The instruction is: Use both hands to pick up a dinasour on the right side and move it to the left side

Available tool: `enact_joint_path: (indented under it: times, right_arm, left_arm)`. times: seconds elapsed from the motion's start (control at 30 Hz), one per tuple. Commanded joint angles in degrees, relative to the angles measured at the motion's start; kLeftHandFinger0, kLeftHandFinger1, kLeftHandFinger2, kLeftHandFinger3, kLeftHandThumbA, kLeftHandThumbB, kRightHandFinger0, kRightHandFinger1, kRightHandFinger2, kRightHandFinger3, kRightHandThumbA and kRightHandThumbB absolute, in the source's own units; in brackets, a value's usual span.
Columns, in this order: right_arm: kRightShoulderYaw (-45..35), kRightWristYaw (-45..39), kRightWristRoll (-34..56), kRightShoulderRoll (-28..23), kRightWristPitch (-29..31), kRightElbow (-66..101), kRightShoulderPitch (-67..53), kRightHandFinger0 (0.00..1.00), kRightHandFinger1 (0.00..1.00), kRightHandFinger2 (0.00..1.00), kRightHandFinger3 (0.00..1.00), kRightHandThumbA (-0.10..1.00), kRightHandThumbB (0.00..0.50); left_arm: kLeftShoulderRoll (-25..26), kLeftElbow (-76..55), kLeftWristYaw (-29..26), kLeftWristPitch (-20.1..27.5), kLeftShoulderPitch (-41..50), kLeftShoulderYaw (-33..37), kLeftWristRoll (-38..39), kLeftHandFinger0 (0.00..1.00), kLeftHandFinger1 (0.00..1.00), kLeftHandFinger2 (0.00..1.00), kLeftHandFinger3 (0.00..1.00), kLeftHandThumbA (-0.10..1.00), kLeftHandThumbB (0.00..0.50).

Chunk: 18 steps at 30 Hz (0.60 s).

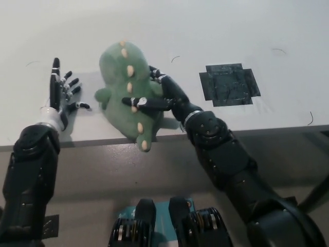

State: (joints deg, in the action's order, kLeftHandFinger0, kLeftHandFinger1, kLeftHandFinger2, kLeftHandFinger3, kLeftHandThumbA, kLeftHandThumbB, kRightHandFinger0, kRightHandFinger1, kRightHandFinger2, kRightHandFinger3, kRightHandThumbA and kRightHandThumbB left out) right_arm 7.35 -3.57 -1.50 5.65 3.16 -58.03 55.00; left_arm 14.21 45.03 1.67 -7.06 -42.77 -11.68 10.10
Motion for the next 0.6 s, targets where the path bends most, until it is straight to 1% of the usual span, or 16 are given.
enact_joint_path:
  times: [0.0,0.03,0.07,0.1,0.13,0.17,0.23,0.27,0.3,0.33,0.37,0.4,0.43,0.5,0.53,0.57]
  right_arm:
    - [-1.21,-1.59,0.63,-1.51,-2.01,2.55,1.94,1.00,1.00,1.00,1.00,1.00,0.211]
    - [-1.87,-2.07,1.43,-1.55,-1.40,2.39,1.90,1.00,1.00,1.00,1.00,1.00,0.205]
    - [-2.41,-2.34,1.92,-1.69,-1.68,2.39,1.80,1.00,1.00,1.00,1.00,1.00,0.238]
    - [-2.80,-2.40,2.11,-1.83,-2.10,3.08,1.50,1.00,1.00,1.00,1.00,1.00,0.260]
    - [-3.38,-2.73,2.54,-2.19,-2.49,3.47,1.49,1.00,1.00,1.00,1.00,1.00,0.242]
    - [-3.66,-2.91,2.63,-2.23,-2.70,3.68,1.40,1.00,1.00,1.00,1.00,1.00,0.234]
    - [-3.91,-3.30,2.57,-2.49,-2.90,4.31,1.07,1.00,1.00,1.00,1.00,1.00,0.220]
    - [-3.90,-3.41,2.39,-2.82,-2.65,4.61,0.77,1.00,1.00,1.00,1.00,1.00,0.217]
    - [-3.78,-3.77,2.19,-3.28,-2.36,4.77,0.61,1.00,1.00,1.00,1.00,1.00,0.217]
    - [-3.74,-3.99,2.12,-3.45,-2.35,4.96,0.54,1.00,1.00,1.00,1.00,1.00,0.211]
    - [-3.43,-4.15,1.65,-4.01,-1.68,5.46,0.25,1.00,1.00,1.00,1.00,1.00,0.219]
    - [-3.51,-4.30,1.71,-4.33,-1.29,5.76,-0.02,1.00,1.00,1.00,1.00,1.00,0.225]
    - [-3.58,-4.39,1.79,-4.32,-1.16,5.64,0.00,1.00,1.00,1.00,1.00,1.00,0.225]
    - [-3.83,-5.06,2.10,-5.04,-0.64,5.35,-0.17,1.00,1.00,1.00,1.00,1.00,0.224]
    - [-3.88,-5.13,2.12,-5.18,-0.42,5.43,-0.28,1.00,1.00,1.00,1.00,1.00,0.221]
    - [-3.57,-4.89,1.63,-5.33,0.02,5.29,-0.29,1.00,1.00,1.00,1.00,1.00,0.224]
  left_arm:
    - [4.31,0.68,1.52,3.06,-0.64,-1.58,0.99,1.00,1.00,1.00,1.00,1.00,0.478]
    - [4.81,0.95,2.33,3.69,-0.45,-1.73,1.29,1.00,1.00,1.00,1.00,1.00,0.477]
    - [5.12,1.04,2.69,3.86,-0.40,-1.63,1.16,1.00,1.00,1.00,1.00,1.00,0.461]
    - [5.51,1.36,3.62,4.25,-0.34,-1.58,1.31,1.00,1.00,1.00,1.00,1.00,0.464]
    - [5.99,1.24,4.54,4.07,-0.32,-1.65,1.66,1.00,1.00,1.00,1.00,1.00,0.472]
    - [6.23,1.02,4.95,3.95,-0.11,-1.74,1.84,1.00,1.00,1.00,1.00,1.00,0.472]
    - [6.75,-0.07,5.11,3.45,0.41,-1.42,1.43,1.00,1.00,1.00,1.00,1.00,0.457]
    - [7.24,-0.71,5.71,3.49,0.90,-1.32,1.41,1.00,1.00,1.00,1.00,1.00,0.430]
    - [7.57,-0.83,6.26,3.90,1.24,-1.26,1.43,1.00,1.00,1.00,1.00,1.00,0.426]
    - [7.60,-1.03,6.39,4.00,1.46,-1.36,1.56,1.00,1.00,1.00,1.00,1.00,0.441]
    - [7.83,-1.20,7.00,4.57,1.86,-1.46,1.81,1.00,1.00,1.00,1.00,1.00,0.438]
    - [7.94,-1.21,7.43,4.67,2.04,-1.63,2.18,1.00,1.00,1.00,1.00,1.00,0.456]
    - [8.06,-1.20,7.58,4.67,2.13,-1.74,2.37,1.00,1.00,1.00,1.00,1.00,0.460]
    - [8.39,-2.03,8.81,5.25,3.03,-1.62,2.77,1.00,1.00,1.00,1.00,1.00,0.459]
    - [8.28,-2.81,8.93,5.09,3.41,-1.59,2.94,1.00,1.00,1.00,1.00,1.00,0.449]
    - [8.15,-4.24,8.84,4.37,3.90,-1.54,2.98,1.00,1.00,1.00,1.00,1.00,0.462]
